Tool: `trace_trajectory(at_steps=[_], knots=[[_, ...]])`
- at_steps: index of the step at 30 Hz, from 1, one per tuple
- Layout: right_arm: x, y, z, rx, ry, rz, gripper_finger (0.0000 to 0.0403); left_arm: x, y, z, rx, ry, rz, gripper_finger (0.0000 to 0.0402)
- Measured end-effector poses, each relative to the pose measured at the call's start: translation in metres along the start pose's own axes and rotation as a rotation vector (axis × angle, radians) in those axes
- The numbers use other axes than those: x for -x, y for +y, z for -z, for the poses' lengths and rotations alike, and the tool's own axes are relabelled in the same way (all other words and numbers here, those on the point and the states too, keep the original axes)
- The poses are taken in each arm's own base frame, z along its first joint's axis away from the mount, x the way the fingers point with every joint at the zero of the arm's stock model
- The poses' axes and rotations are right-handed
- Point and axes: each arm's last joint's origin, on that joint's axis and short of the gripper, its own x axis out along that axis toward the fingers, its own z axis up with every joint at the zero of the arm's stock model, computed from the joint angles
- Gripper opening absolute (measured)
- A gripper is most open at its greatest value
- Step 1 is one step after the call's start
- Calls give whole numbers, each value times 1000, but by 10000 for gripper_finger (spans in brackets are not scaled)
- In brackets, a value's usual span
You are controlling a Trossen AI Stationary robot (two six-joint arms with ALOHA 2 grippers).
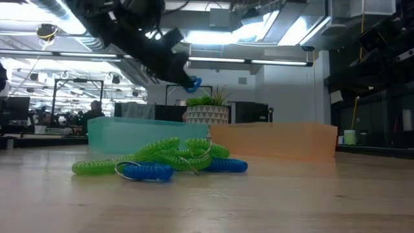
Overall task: Sort spring keychains
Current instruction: Put the blue spring keychain into the green bin
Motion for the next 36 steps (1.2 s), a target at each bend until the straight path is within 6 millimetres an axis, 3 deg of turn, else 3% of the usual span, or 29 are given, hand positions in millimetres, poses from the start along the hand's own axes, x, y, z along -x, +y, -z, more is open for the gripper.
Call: trace_trajectory(at_steps=[6,16,36], knots=[[0,0,0,0,0,0,7,-3,11,12,-11,122,-29,47],[0,0,0,0,0,0,7,0,13,30,-84,299,-7,47],[0,0,0,0,0,0,7,19,17,65,-231,700,103,47]])
